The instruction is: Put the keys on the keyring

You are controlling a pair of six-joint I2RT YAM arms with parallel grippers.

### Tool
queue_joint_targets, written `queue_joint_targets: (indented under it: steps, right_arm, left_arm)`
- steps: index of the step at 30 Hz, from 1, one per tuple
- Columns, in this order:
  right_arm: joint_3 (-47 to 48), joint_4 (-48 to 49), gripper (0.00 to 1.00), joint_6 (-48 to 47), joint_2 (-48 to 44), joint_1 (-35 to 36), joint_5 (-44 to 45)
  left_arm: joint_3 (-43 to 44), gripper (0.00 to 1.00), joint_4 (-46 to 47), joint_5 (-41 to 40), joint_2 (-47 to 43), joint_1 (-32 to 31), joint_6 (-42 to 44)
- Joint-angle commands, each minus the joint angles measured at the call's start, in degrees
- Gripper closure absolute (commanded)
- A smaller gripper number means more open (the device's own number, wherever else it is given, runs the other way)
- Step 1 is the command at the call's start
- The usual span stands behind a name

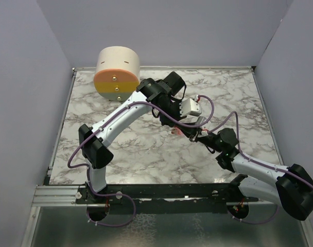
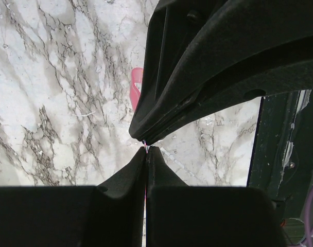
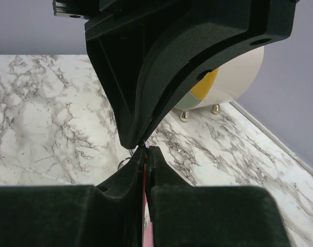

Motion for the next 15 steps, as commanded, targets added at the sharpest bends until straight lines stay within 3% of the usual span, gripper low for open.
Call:
queue_joint_targets:
  steps: [1,5,15]
  right_arm:
    - [1.84,0.07,0.99,-0.32,0.52,-0.3,-1.09]
    - [1.84,-0.24,0.99,-0.31,0.24,-0.3,-1.0]
    - [2.0,-1.09,0.99,0.28,-0.02,-0.39,1.54]
  left_arm:
    - [2.67,1.0,-0.15,1.54,0.16,-0.53,0.23]
    - [3.15,1.0,0.72,0.51,0.07,-0.53,-0.72]
    - [2.2,0.76,5.29,-2.52,-2.05,-0.57,-2.97]
